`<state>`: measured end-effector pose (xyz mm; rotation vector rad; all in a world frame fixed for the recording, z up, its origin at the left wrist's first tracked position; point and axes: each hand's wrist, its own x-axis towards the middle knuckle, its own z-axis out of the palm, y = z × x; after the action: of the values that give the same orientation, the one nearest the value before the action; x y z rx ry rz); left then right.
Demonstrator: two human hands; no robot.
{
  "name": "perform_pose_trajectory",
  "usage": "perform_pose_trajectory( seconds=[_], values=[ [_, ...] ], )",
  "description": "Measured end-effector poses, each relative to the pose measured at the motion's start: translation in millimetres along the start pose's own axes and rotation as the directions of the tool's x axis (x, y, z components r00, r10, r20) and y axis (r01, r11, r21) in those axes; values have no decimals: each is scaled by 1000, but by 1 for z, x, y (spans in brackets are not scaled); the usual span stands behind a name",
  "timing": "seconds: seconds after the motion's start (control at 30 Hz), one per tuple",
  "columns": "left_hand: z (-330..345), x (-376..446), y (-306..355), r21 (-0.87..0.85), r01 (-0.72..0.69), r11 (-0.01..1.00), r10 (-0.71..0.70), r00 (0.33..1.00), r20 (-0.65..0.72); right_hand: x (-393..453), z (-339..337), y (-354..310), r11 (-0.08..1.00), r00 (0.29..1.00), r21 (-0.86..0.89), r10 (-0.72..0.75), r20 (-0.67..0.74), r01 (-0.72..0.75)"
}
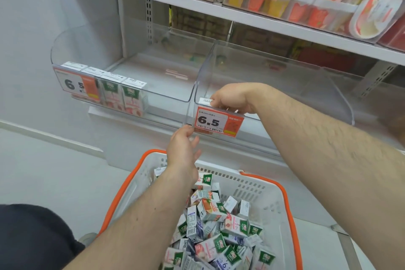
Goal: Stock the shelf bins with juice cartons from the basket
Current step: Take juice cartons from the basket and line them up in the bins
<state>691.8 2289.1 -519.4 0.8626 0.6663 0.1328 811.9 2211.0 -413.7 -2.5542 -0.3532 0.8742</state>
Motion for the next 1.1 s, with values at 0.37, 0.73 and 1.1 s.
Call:
perform_pose_trajectory(
  seconds=[0.37, 0.73, 1.1],
  values=[
    [-78, 17, -41, 708, -5, 706, -120, 985, 127, -14, 26, 4, 952, 889, -303, -107, -445, -37],
    [-126, 39, -85, 979, -200, -40, -413, 896, 166, -16, 190, 104, 926, 798, -152, -374, -472, 344],
    [-184, 55, -109, 757, -396, -520, -737, 656, -163, -7, 287, 168, 923, 795, -359, 112, 597, 139]
  ],
)
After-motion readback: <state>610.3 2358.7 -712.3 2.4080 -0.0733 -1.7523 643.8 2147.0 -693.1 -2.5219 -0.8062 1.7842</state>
